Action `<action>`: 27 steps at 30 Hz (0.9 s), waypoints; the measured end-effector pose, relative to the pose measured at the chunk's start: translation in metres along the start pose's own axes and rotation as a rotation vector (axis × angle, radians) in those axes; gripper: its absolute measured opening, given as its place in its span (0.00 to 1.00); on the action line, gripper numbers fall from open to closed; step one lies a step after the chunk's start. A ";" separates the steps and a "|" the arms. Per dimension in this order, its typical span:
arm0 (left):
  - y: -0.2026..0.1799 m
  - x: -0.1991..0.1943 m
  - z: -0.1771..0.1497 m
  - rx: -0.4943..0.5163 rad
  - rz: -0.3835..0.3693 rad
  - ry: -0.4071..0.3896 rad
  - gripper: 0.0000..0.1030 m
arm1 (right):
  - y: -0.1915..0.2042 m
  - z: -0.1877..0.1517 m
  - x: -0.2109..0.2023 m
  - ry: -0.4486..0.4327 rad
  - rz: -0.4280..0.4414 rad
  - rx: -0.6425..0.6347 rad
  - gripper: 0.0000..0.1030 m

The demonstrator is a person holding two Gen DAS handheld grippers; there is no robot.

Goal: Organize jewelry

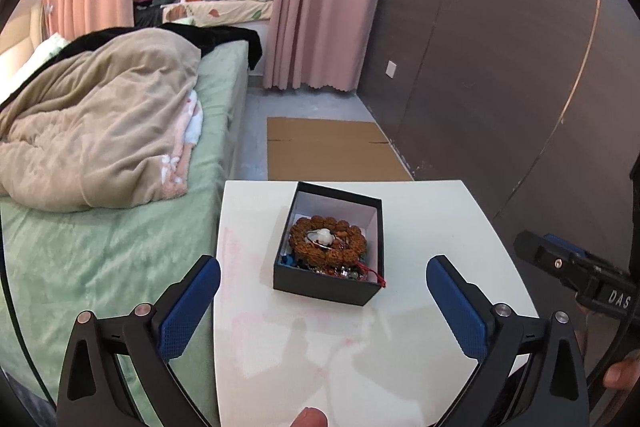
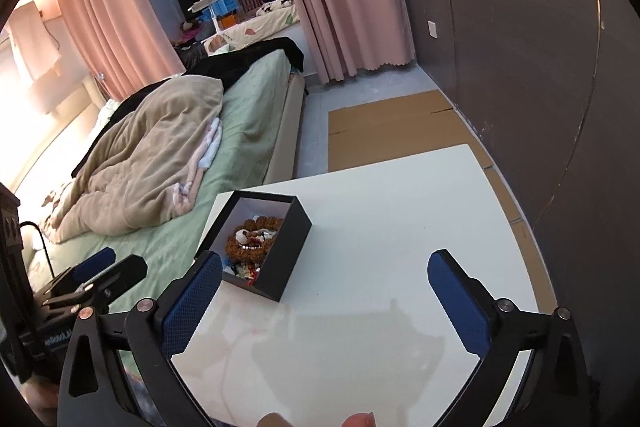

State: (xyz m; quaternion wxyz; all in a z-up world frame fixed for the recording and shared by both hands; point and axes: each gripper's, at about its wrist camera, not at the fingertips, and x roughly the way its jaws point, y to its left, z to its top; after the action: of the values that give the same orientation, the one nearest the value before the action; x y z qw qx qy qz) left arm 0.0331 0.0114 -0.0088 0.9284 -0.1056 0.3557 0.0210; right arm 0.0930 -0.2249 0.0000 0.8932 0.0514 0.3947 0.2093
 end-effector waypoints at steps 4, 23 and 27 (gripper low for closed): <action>-0.010 -0.003 -0.006 0.043 0.005 -0.001 1.00 | -0.001 -0.003 -0.006 -0.003 -0.004 -0.018 1.00; -0.008 -0.017 -0.005 0.063 0.010 -0.050 1.00 | -0.008 -0.008 -0.017 -0.015 0.008 -0.056 1.00; -0.009 -0.019 -0.005 0.065 0.008 -0.052 1.00 | -0.005 -0.010 -0.019 -0.020 0.011 -0.072 1.00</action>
State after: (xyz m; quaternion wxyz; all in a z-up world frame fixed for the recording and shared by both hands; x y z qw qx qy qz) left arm 0.0167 0.0027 0.0016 0.9402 -0.0735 0.3322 0.0162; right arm 0.0757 -0.2381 0.0051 0.8973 0.0234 0.3775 0.2278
